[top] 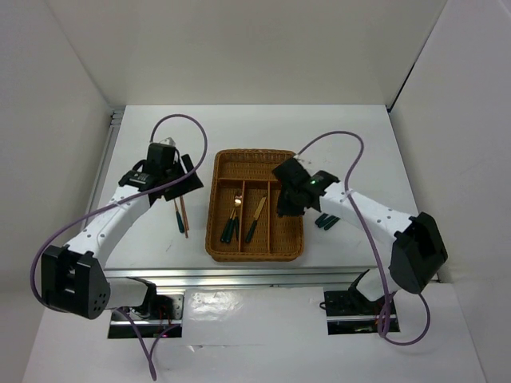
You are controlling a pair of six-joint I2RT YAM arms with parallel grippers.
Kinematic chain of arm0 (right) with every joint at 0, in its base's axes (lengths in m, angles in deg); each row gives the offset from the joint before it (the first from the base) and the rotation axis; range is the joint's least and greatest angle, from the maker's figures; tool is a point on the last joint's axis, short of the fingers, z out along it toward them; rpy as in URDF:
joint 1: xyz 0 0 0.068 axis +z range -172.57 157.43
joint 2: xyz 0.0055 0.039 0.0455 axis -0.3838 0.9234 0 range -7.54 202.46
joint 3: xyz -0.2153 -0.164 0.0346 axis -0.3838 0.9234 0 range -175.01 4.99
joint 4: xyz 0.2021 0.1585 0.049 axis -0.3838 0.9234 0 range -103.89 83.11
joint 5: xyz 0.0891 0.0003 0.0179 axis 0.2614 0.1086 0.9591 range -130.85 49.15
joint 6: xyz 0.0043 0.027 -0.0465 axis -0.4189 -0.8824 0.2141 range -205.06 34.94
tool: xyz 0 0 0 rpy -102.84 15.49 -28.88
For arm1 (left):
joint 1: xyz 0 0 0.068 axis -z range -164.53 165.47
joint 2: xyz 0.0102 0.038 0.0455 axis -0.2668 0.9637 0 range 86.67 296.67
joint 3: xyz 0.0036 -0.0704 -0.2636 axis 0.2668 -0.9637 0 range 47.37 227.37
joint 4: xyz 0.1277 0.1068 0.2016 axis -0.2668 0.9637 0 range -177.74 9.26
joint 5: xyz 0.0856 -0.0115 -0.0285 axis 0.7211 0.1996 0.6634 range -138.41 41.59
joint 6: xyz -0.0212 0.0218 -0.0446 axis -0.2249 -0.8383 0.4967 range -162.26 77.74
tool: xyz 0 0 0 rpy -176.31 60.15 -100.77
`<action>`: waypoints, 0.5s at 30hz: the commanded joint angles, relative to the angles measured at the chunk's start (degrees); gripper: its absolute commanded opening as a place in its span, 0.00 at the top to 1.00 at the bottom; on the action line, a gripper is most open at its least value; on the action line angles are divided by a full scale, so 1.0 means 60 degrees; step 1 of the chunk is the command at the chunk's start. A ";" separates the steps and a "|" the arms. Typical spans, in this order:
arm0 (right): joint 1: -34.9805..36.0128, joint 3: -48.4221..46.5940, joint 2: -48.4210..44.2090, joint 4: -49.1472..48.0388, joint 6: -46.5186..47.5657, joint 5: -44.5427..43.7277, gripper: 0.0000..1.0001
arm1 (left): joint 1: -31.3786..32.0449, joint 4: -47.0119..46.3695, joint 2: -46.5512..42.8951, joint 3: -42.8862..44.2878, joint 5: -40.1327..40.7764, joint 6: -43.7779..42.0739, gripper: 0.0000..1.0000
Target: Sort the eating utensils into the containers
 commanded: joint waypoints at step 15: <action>0.2141 -0.0263 0.1356 -0.1694 -0.0514 0.0614 0.95 | -0.0571 0.0246 -0.1587 -0.0851 -0.0067 -0.0578 0.21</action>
